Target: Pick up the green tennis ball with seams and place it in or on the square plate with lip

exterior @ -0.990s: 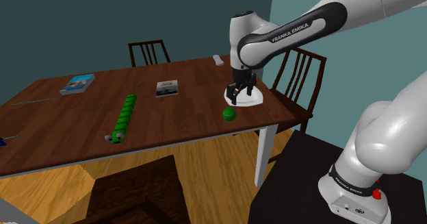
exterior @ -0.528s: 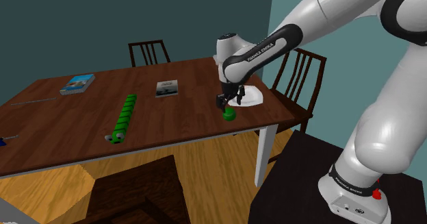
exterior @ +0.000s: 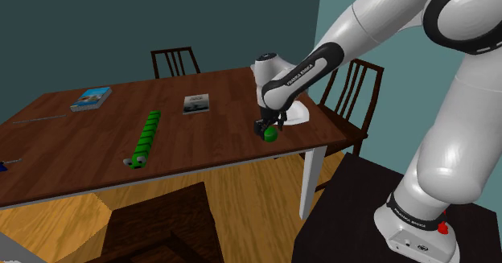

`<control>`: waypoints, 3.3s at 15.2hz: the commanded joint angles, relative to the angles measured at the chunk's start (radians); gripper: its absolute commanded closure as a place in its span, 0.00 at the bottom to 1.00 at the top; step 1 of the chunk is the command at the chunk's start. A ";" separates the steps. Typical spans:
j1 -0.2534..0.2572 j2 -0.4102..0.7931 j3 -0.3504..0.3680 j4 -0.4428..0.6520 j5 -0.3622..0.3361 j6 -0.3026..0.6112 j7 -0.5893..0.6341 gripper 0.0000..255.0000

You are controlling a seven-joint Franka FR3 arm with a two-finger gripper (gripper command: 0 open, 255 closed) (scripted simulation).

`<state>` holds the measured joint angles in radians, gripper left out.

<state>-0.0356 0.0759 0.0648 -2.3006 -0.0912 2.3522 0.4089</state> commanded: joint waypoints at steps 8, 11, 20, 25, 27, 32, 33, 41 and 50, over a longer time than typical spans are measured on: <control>0.000 0.005 0.000 -0.005 -0.001 0.011 0.002 1.00; 0.000 0.005 0.000 -0.005 -0.001 0.011 0.002 1.00; 0.000 -0.023 0.001 0.006 0.005 -0.028 -0.004 1.00; 0.000 -0.065 0.002 0.030 0.013 -0.094 -0.013 1.00; 0.000 -0.081 0.002 0.041 0.016 -0.121 -0.016 1.00; 0.001 -0.116 0.002 0.073 0.022 -0.187 -0.023 1.00; 0.001 -0.122 0.002 0.080 0.023 -0.200 -0.024 1.00; -0.081 -0.062 -0.084 0.172 0.018 -0.222 -0.190 1.00; -0.186 0.083 -0.173 0.365 0.038 -0.258 -0.395 1.00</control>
<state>-0.2086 0.1344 -0.0984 -1.9684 -0.0577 2.1006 0.0396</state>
